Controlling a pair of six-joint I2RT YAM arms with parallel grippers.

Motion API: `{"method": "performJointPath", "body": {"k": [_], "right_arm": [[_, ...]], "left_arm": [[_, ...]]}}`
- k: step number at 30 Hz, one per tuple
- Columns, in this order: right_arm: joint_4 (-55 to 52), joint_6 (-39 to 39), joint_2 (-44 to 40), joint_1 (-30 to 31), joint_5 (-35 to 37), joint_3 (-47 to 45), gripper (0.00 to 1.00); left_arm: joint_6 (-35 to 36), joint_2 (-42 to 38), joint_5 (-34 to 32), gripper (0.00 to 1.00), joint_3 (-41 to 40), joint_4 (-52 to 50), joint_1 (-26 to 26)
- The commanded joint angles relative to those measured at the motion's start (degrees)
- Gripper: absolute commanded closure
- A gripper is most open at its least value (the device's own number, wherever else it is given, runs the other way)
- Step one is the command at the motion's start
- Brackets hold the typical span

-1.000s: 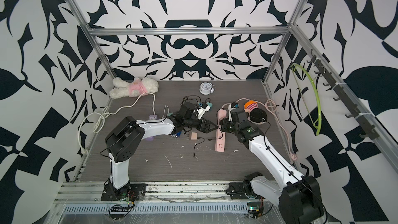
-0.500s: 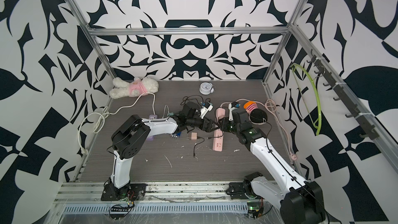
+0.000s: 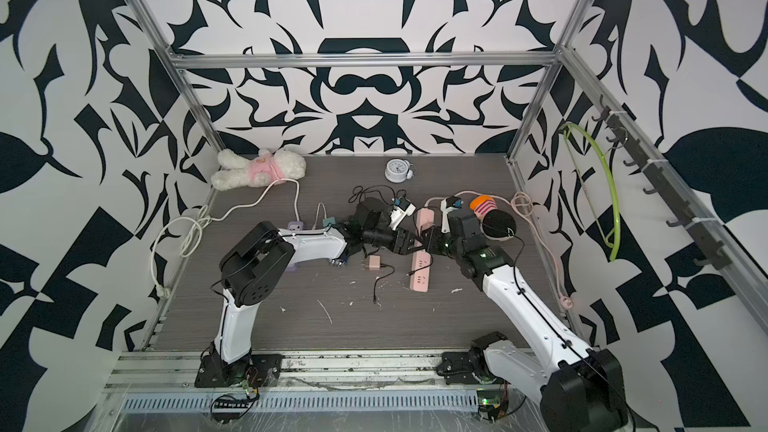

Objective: Unplug the electric shaver
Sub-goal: Remove the plug from the socket.

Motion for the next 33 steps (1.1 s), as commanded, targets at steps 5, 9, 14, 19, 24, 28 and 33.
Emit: {"method": "performJointPath", "body": {"k": [5, 9, 14, 19, 24, 28, 33], "right_arm": [[4.95, 0.02, -0.83, 0.24, -0.75, 4.17, 1.0], [5.09, -0.19, -1.87, 0.37, 0.54, 3.12, 1.0], [5.18, -0.59, -3.11, 1.5, 2.08, 2.23, 1.0], [5.4, -1.56, -3.83, 4.4, 5.47, 1.79, 1.0], [3.92, -3.6, -3.98, 9.22, 11.37, 2.89, 1.0], [3.48, -4.06, -5.69, 11.76, 15.31, 3.24, 1.0], [4.99, -4.14, -9.1, 12.41, 16.62, 1.25, 1.0]], "left_arm": [[0.23, 1.4, 0.05, 0.55, 1.98, -2.0, 0.01], [-0.29, 2.27, 0.27, 0.82, 2.84, -2.59, 0.02], [-1.05, 3.36, 0.23, 1.0, 3.46, -2.64, 0.32], [-3.39, 4.67, 0.42, 1.0, 3.96, -2.21, 1.35], [-5.14, 5.47, -0.39, 1.0, 3.28, -1.2, 2.44], [-5.44, 6.34, -0.49, 1.0, 3.47, -1.26, 2.78], [-6.59, 7.5, -0.23, 1.0, 3.49, 0.17, 3.13]]}}
